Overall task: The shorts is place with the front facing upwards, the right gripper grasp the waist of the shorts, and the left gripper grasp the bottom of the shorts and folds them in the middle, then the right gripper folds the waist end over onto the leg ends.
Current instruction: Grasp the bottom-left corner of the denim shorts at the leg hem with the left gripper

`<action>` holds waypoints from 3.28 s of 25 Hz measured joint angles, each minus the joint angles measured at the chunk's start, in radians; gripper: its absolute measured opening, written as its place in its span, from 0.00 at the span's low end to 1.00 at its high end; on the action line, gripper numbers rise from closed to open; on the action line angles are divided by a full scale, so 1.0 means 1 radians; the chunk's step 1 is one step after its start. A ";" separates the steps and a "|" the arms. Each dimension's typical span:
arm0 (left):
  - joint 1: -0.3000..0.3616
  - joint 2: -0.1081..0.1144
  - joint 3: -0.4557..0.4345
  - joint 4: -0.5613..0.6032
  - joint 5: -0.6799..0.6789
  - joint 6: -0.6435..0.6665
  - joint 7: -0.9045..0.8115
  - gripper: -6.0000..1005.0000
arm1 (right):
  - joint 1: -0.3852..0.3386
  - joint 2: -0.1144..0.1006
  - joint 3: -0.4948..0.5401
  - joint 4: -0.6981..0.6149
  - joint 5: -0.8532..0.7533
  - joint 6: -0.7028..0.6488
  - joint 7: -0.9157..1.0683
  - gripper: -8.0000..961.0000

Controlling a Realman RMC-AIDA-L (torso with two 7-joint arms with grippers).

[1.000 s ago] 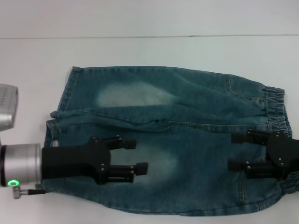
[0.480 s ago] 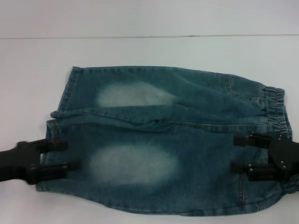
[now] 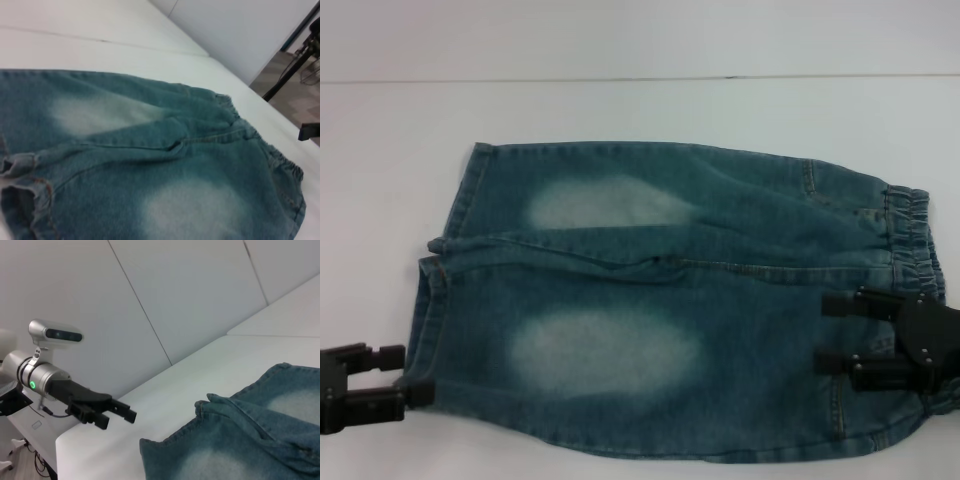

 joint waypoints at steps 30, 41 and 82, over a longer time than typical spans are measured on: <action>-0.050 -0.010 0.028 -0.015 0.173 -0.166 -0.033 0.84 | -0.002 0.000 0.006 -0.002 -0.003 -0.003 0.000 0.98; -0.064 -0.014 0.044 -0.012 0.211 -0.182 -0.055 0.84 | -0.002 0.000 0.005 0.000 -0.003 -0.004 0.000 0.98; -0.120 -0.016 0.102 -0.034 0.199 -0.144 -0.083 0.74 | -0.002 0.000 0.006 -0.004 -0.005 -0.004 0.013 0.98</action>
